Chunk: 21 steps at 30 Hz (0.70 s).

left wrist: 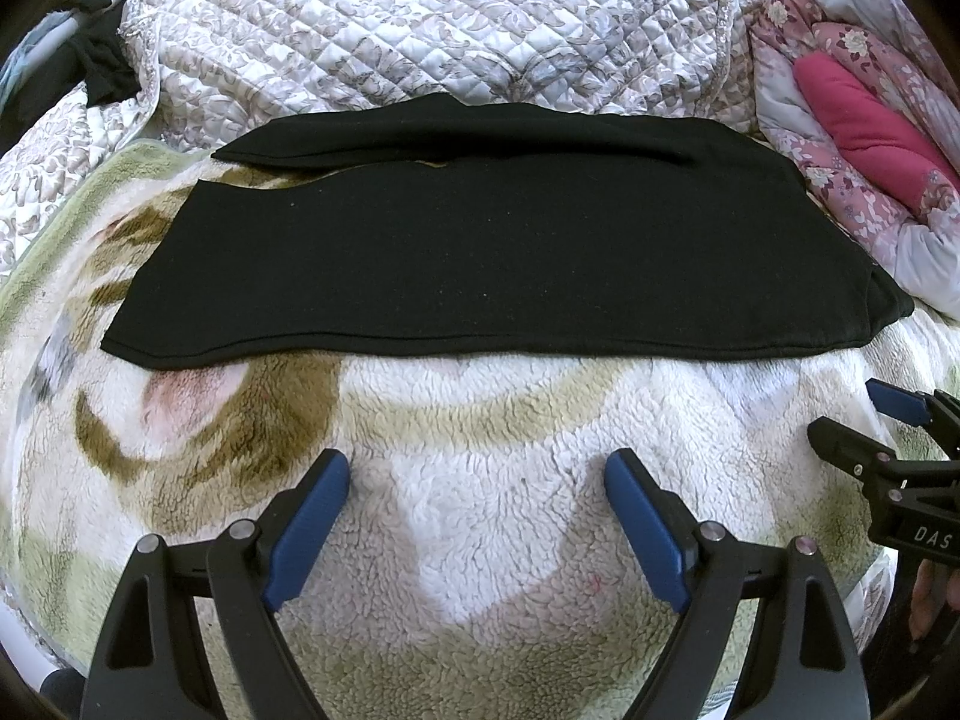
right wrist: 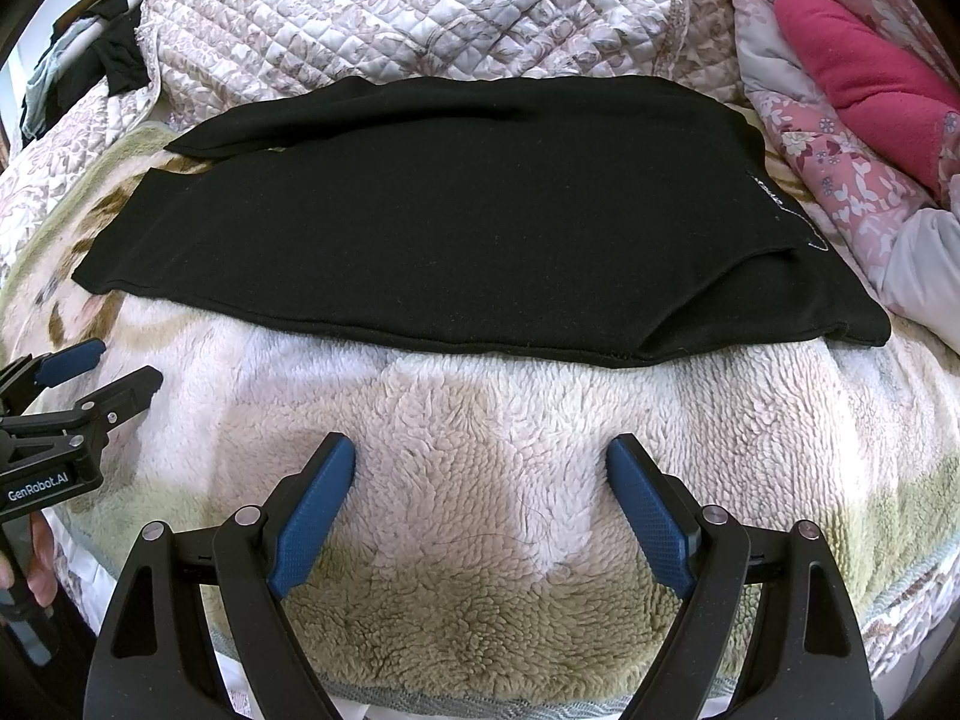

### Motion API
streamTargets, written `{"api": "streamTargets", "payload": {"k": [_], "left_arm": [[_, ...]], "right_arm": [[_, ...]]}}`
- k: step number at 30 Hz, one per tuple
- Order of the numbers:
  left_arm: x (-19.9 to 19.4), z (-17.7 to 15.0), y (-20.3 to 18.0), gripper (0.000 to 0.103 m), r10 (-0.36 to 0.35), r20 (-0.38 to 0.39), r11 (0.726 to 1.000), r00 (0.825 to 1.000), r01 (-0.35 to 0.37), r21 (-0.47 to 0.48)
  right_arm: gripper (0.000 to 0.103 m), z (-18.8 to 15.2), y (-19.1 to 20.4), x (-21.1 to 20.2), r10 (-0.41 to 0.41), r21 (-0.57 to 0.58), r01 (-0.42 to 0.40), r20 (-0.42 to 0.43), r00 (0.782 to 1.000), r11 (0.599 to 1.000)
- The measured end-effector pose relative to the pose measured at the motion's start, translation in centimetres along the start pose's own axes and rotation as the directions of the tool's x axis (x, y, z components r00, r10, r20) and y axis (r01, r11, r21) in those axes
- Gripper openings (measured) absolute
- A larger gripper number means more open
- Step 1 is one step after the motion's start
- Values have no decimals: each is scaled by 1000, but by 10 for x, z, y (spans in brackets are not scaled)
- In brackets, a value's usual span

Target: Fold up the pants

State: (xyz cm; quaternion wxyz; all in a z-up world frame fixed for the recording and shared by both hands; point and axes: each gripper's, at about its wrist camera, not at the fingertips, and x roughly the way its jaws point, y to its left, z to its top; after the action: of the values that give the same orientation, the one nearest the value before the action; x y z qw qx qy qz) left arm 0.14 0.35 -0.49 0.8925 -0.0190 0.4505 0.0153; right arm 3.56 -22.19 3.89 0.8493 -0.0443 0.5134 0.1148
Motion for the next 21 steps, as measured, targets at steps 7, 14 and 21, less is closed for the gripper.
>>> {"api": "streamTargets", "payload": {"k": [7, 14, 21], "left_arm": [[0, 0, 0, 89, 1, 0, 1000, 1000, -1, 0], [0, 0, 0, 89, 1, 0, 1000, 1000, -1, 1], [0, 0, 0, 89, 2, 0, 1000, 1000, -2, 1]], "right_arm": [[86, 0, 0, 0, 1, 0, -1, -1, 1000, 1000], [86, 5, -3, 1, 0, 0, 0, -3, 1000, 1000], [86, 0, 1, 0, 5, 2, -5, -22, 1000, 1000]]}}
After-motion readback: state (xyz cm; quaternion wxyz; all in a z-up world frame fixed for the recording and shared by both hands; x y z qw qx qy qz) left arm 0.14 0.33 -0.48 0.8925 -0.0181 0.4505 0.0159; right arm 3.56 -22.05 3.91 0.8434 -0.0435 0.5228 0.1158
